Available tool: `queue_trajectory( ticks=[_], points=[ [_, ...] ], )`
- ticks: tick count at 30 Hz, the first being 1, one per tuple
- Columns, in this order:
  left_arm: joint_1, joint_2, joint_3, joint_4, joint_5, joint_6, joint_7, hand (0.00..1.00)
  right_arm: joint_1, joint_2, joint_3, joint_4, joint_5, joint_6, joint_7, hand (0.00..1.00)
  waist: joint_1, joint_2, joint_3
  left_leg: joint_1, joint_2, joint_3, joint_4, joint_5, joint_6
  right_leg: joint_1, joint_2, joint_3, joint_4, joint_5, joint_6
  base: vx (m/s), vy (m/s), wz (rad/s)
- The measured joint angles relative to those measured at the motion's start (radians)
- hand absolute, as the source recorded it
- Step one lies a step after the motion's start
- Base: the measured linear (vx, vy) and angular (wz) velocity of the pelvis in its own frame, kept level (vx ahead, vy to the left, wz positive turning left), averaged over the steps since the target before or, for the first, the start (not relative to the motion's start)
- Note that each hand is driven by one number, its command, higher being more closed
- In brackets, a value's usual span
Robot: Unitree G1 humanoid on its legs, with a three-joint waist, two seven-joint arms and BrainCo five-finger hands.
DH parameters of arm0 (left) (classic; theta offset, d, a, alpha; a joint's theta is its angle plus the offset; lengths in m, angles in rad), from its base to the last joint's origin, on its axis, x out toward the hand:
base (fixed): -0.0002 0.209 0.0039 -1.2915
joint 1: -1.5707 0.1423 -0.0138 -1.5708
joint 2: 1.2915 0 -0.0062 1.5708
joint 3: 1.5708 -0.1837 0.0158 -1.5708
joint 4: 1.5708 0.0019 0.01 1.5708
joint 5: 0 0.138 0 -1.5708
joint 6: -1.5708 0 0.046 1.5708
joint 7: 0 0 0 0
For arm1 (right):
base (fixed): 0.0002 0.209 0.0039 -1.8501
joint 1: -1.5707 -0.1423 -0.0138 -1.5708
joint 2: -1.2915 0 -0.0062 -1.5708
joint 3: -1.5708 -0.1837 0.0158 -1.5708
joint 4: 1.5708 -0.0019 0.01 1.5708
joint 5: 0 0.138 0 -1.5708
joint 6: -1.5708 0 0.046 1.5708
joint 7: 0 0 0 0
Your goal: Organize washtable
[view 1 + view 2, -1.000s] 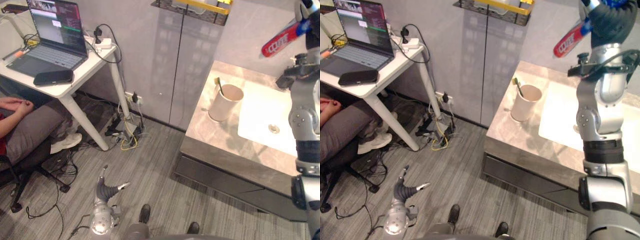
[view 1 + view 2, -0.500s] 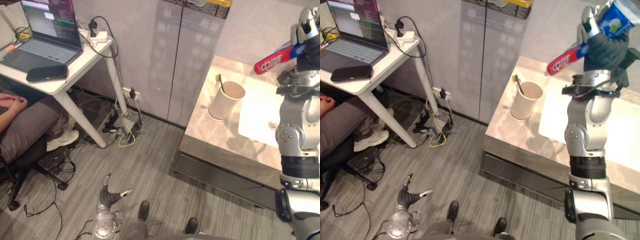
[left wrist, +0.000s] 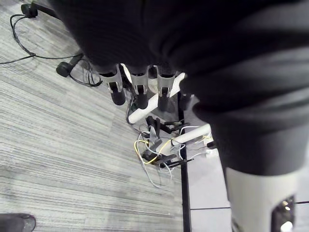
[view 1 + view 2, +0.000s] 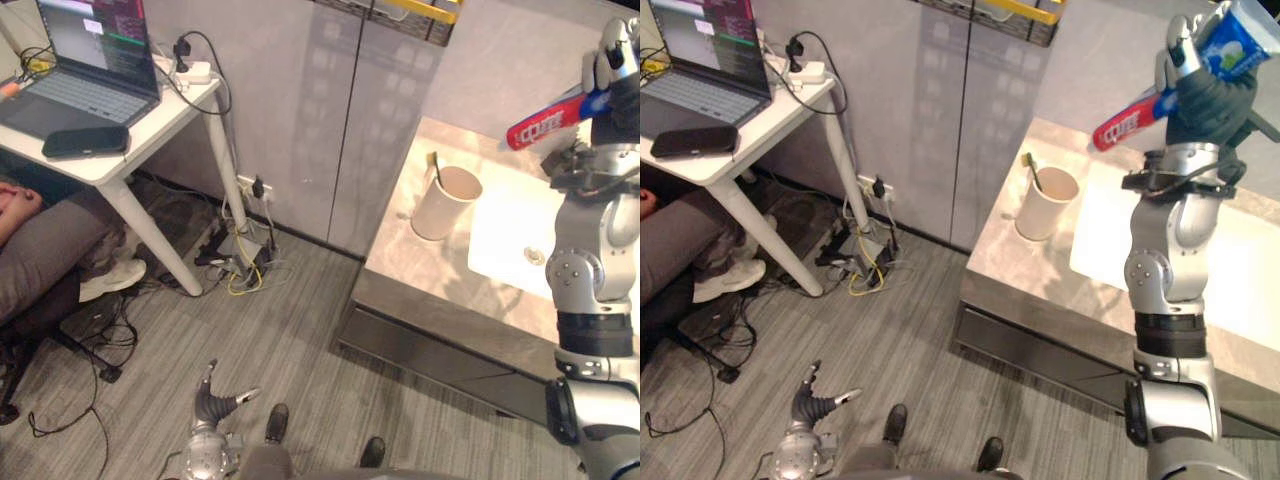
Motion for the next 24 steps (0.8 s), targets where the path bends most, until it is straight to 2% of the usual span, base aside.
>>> queue_trajectory(
  ticks=[6,10,15,21,24],
  points=[
    [-0.011,0.014,-0.002,0.056,-0.027,-0.001,0.0,0.0,-0.074,-0.004,0.006,0.077,0.0,-0.007,-0.028,1.0,0.003,-0.005,-0.004,-0.008,0.019,-0.003,0.0,0.0,-0.001,-0.002,0.02,-0.002,-0.011,0.008,-0.011,-0.05,-0.031,-0.01],
    [-0.018,0.031,-0.024,0.079,-0.051,-0.002,-0.001,0.0,-0.15,-0.022,0.016,0.13,0.0,-0.01,-0.045,1.0,0.024,-0.006,-0.004,-0.017,0.032,-0.007,0.0,0.003,-0.005,-0.005,0.034,-0.004,-0.019,0.014,-0.02,-0.05,-0.025,0.0],
    [-0.02,0.034,-0.03,0.113,-0.061,-0.003,-0.001,0.0,-0.206,-0.03,0.053,0.175,0.002,-0.011,-0.065,1.0,0.029,-0.01,-0.006,-0.032,0.034,-0.02,0.0,0.009,-0.013,-0.006,0.041,-0.021,-0.034,0.018,-0.025,-0.02,-0.003,0.07],
    [-0.022,0.044,-0.041,0.122,-0.081,-0.003,-0.001,0.0,-0.249,-0.031,0.062,0.243,0.019,-0.009,-0.083,1.0,0.053,-0.03,-0.001,-0.045,0.034,-0.036,0.0,0.011,-0.015,-0.007,0.05,-0.035,-0.039,0.018,-0.025,0.0,-0.006,0.06],
    [-0.024,0.053,-0.041,0.122,-0.091,-0.003,-0.001,0.0,-0.259,-0.034,0.077,0.243,0.019,-0.009,-0.083,1.0,0.052,-0.042,0.005,-0.056,0.035,-0.051,0.0,0.013,-0.018,-0.009,0.051,-0.049,-0.044,0.018,-0.026,0.0,0.008,0.14]
  ],
)
